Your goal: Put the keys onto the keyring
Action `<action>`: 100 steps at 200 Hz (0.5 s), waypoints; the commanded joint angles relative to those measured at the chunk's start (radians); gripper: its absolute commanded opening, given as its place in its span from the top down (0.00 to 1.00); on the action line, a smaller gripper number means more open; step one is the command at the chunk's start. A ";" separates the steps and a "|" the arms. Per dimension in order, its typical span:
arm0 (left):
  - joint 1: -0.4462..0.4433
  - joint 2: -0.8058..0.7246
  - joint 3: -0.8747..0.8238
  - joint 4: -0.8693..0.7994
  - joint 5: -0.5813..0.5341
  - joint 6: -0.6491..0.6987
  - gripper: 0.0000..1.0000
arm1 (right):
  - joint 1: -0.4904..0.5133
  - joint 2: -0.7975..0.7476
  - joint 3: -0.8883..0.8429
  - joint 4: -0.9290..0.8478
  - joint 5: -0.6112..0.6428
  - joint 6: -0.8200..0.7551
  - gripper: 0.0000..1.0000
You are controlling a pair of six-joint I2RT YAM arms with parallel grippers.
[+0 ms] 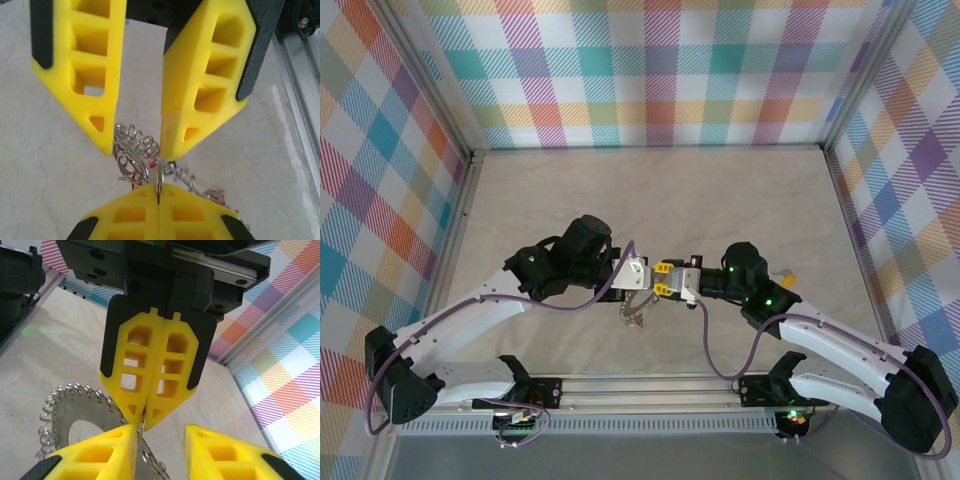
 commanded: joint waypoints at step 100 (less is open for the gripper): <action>-0.015 0.022 0.071 0.012 0.026 -0.005 1.00 | 0.002 -0.001 -0.010 -0.029 -0.022 0.096 0.72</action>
